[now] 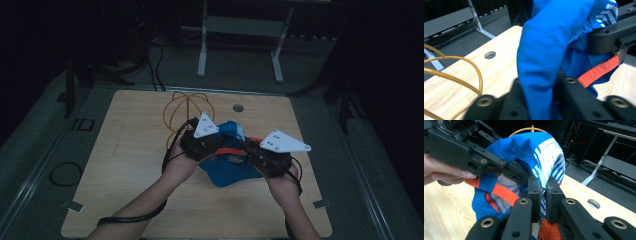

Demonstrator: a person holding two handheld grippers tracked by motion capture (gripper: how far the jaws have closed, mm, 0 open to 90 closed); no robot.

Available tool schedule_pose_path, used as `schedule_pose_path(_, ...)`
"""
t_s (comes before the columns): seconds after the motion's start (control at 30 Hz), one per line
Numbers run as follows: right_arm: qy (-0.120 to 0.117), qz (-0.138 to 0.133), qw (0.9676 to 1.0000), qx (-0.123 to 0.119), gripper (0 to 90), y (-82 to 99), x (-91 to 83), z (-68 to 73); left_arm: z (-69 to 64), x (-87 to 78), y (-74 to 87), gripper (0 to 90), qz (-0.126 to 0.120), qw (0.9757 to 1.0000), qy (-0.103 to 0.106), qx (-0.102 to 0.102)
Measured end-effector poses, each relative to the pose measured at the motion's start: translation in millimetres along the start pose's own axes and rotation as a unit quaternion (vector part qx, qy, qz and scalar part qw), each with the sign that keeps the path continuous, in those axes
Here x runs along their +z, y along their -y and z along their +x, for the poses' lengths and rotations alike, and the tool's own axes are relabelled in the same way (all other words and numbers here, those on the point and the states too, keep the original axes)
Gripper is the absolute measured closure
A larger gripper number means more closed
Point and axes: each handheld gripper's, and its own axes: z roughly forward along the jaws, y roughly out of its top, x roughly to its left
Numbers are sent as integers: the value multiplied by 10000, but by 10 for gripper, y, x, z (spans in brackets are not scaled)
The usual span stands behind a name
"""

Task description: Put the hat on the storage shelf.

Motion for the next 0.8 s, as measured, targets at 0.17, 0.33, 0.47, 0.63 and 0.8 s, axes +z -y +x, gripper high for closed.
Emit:
schedule_pose_path(0.17,16,-14,10000,-5,845,10,-15,12,-28,21,-27,893,29,9998,-124,130)
schedule_pose_path(0.33,31,-83,9999,50,844,19,-69,23,-53,13,-59,897,-67,9994,-276,221)
schedule_pose_path(0.47,13,-99,9999,44,841,31,-101,26,-72,28,-82,898,-77,9990,-314,297)
schedule_pose_path(0.63,-25,-146,9998,156,814,95,-166,48,-99,25,-112,898,-199,9988,-293,343)
schedule_pose_path(0.8,-175,-86,9996,212,733,218,-291,94,-176,-26,-170,898,-283,9970,-347,626)
